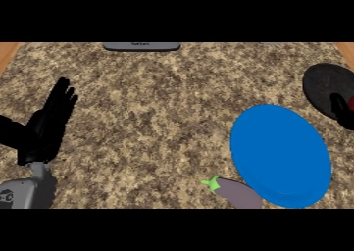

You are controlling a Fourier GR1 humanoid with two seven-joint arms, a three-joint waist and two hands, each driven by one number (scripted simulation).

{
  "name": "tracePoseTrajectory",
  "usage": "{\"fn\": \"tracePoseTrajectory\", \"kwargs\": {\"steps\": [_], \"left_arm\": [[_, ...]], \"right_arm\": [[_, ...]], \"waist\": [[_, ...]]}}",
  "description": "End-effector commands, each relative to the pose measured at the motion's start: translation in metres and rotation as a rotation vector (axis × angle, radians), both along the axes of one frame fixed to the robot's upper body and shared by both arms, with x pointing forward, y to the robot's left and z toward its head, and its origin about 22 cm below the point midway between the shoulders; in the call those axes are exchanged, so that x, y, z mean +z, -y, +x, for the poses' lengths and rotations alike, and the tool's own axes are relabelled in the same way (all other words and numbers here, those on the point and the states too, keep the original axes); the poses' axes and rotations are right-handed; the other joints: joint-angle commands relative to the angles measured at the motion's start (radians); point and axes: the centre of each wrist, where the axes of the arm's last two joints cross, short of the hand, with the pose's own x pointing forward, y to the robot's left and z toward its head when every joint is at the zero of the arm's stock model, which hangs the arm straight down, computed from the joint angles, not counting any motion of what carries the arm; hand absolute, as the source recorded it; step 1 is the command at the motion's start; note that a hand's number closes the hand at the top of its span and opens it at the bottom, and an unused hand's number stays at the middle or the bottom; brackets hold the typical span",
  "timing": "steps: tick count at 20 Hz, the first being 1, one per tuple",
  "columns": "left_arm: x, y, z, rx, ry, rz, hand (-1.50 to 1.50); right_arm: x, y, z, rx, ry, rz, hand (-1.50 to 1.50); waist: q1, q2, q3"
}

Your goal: Pick the tomato from the plate and place it in the pan

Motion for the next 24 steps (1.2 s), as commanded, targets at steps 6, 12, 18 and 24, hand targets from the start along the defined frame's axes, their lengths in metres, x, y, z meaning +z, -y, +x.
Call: {"fn": "tracePoseTrajectory", "kwargs": {"steps": [6, 12, 18, 24], "left_arm": [[-0.002, 0.009, -0.002, -0.004, -0.014, -0.004, 0.0], [0.015, 0.006, -0.001, -0.028, -0.014, -0.006, 0.0], [0.012, -0.002, 0.006, -0.042, 0.005, -0.023, 0.0], [0.014, 0.022, 0.011, -0.056, 0.015, 0.012, 0.0]], "right_arm": [[-0.002, 0.094, 0.044, -0.095, 0.056, 0.097, 1.5], [-0.044, 0.137, 0.073, -0.112, 0.045, 0.16, 1.5], [-0.087, 0.159, 0.081, -0.055, 0.002, 0.159, 1.5], [-0.109, 0.142, 0.101, -0.034, -0.027, 0.143, 1.5]], "waist": [[0.007, 0.002, 0.001], [0.025, 0.007, 0.002], [0.037, 0.015, 0.003], [0.06, 0.022, 0.005]]}}
